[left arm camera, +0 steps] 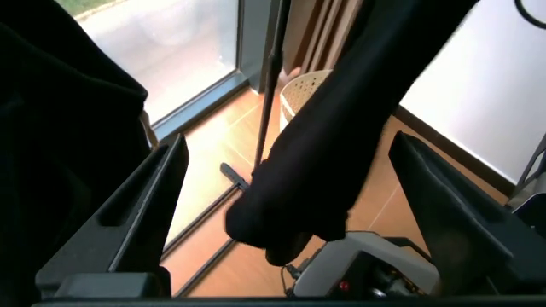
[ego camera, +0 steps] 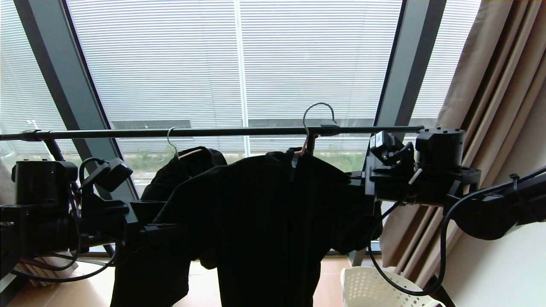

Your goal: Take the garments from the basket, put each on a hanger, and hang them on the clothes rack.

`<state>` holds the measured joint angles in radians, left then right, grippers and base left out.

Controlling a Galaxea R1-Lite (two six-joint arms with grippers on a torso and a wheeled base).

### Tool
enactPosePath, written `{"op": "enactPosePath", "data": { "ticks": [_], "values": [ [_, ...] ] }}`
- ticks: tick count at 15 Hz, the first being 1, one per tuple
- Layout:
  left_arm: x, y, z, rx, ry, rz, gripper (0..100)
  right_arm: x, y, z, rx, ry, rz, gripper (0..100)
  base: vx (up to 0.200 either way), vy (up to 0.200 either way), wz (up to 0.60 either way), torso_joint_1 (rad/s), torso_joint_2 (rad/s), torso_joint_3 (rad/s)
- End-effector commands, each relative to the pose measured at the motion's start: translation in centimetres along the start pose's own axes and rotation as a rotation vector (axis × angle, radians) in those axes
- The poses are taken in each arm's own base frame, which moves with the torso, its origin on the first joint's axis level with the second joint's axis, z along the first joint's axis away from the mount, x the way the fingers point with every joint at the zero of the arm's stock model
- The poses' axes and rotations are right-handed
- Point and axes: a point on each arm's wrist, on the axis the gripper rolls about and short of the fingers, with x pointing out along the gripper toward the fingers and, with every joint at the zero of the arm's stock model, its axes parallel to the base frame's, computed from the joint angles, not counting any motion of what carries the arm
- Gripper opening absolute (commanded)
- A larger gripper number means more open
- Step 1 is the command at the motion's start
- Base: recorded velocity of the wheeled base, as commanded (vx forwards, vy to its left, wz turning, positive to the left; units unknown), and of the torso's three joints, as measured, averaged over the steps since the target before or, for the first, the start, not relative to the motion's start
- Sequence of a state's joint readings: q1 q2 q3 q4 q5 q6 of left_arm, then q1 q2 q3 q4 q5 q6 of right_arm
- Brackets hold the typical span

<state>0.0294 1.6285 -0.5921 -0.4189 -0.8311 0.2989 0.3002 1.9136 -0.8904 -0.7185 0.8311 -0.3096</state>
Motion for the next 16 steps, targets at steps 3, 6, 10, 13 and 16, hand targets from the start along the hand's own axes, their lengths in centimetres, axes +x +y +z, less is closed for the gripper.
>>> {"op": "enactPosePath", "data": {
  "ticks": [3, 6, 10, 13, 16],
  "values": [
    [0.5, 0.4, -0.7, -0.028, 0.023, -0.005, 0, 0.0, 0.1, -0.4, -0.012, -0.013, 0.001, 0, 0.000, 0.000, 0.00, 0.000, 0.00, 0.000],
    [-0.2, -0.1, -0.8, -0.026, 0.016, 0.004, 0, -0.2, -0.3, -0.5, -0.006, -0.013, -0.011, 0, 0.000, 0.000, 0.00, 0.000, 0.00, 0.000],
    [-1.6, -0.8, -1.3, -0.035, 0.006, 0.030, 0, -0.4, -0.6, -0.4, 0.006, -0.017, -0.021, 0, 0.000, 0.000, 0.00, 0.000, 0.00, 0.000],
    [-3.7, -1.6, -2.6, -0.068, -0.002, 0.086, 0, -0.8, -1.2, -0.3, 0.002, -0.022, -0.041, 0, 0.000, 0.000, 0.00, 0.000, 0.00, 0.000],
    [-4.5, -2.0, -3.7, -0.101, 0.006, 0.113, 0, -1.0, -1.4, -0.2, 0.012, -0.024, -0.048, 0, 0.000, 0.000, 0.00, 0.000, 0.00, 0.000]
  ]
}}
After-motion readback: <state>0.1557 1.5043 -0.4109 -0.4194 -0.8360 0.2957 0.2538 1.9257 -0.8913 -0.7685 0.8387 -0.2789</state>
